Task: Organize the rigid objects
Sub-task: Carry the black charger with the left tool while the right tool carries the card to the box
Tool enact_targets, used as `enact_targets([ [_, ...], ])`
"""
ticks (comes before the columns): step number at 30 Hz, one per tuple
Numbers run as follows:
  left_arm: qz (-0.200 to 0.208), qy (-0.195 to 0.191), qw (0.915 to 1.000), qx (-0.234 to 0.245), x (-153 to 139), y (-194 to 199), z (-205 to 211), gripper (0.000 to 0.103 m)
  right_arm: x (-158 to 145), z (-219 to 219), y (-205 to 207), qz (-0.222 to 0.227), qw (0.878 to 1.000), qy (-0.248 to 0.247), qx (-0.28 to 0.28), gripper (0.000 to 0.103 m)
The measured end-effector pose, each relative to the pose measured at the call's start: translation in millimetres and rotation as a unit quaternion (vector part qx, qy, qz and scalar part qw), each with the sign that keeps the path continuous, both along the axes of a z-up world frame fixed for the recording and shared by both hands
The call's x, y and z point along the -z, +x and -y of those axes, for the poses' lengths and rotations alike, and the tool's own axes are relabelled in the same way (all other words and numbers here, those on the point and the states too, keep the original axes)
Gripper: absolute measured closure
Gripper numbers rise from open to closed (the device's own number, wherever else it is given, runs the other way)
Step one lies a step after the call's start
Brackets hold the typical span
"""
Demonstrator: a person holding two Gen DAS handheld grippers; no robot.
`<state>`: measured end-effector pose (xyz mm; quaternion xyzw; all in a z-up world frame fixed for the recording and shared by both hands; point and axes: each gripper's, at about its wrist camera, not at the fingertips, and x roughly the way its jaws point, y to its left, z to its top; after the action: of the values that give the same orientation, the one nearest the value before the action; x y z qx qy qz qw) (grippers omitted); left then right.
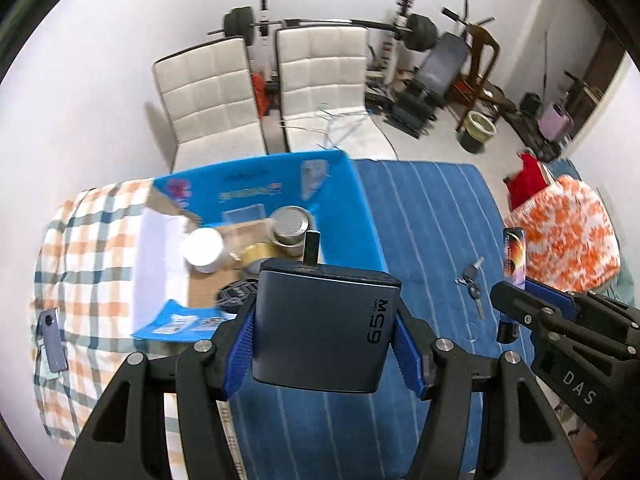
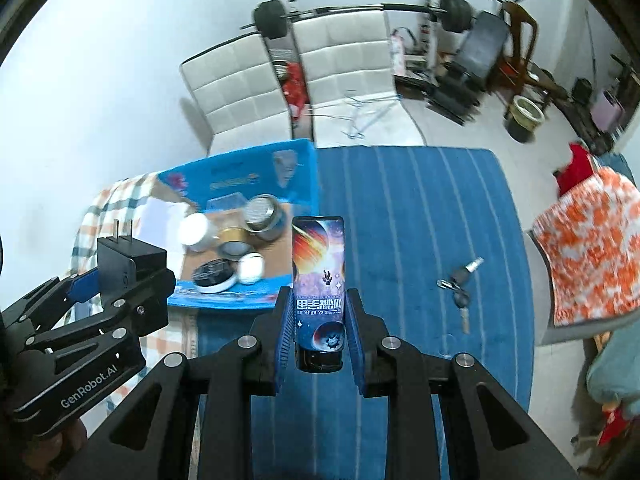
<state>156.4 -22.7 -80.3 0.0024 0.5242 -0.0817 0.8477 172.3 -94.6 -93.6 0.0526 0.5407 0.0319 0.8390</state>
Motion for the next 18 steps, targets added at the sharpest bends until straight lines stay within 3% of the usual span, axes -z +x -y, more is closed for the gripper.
enact_targets([
  [10,-0.004,-0.009,0.9993,-0.036,4.6,7.8,-58.6,0.044,13.2,-68.8,25.2,-0.021,0.999,0.000,-0.042,0.076],
  [18,-0.033,-0.010,0.9977,-0.058,32.4,36.0,-101.3,0.044,56.4,-88.3,66.6,-0.053,0.998,-0.012,-0.043,0.076],
])
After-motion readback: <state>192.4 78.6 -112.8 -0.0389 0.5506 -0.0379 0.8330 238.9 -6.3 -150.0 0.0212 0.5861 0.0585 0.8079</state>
